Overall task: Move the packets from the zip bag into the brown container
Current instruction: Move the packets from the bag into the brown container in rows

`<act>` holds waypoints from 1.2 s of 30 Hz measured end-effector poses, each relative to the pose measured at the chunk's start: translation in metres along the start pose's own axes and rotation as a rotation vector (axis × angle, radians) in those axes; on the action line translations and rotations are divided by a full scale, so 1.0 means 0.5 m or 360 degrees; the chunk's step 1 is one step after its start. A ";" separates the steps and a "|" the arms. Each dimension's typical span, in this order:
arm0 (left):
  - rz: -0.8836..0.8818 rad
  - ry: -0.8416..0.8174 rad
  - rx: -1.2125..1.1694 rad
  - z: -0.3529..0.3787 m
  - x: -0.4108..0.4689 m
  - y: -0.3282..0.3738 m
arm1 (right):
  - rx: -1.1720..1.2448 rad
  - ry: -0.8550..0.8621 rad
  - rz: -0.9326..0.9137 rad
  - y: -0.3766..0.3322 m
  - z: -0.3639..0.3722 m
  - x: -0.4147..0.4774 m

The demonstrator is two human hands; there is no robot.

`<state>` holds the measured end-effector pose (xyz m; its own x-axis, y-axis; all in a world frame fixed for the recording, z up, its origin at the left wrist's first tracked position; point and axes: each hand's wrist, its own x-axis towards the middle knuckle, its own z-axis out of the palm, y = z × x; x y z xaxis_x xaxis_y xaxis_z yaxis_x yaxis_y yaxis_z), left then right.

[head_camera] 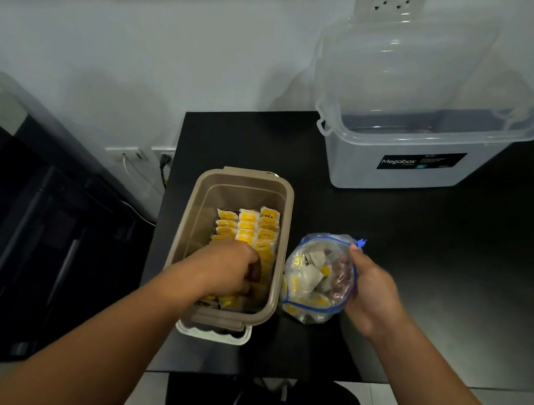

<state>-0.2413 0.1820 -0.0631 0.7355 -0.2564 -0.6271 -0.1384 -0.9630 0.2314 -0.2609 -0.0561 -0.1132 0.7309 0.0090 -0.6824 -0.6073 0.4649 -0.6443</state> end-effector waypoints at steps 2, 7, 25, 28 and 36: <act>-0.0001 0.0070 -0.0259 -0.022 -0.015 -0.002 | -0.0031 -0.0036 0.0009 -0.002 -0.002 0.001; -0.0028 0.0842 -0.0485 -0.073 -0.077 0.068 | -0.0084 -0.0130 0.0015 0.002 -0.013 0.002; -0.0488 0.0382 0.0181 0.084 0.106 0.301 | -0.0117 -0.0154 -0.0028 -0.024 -0.081 0.009; -0.0524 0.0404 0.0229 0.090 0.109 0.307 | -0.0122 -0.0155 -0.0025 -0.029 -0.087 0.005; -0.0504 0.0418 0.0232 0.093 0.108 0.305 | -0.0143 -0.0141 -0.0013 -0.030 -0.091 0.006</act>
<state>-0.2536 0.0174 -0.0962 0.8978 0.0653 -0.4354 0.0427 -0.9972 -0.0614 -0.2639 -0.1036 -0.1212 0.7582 0.0857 -0.6464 -0.6238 0.3841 -0.6807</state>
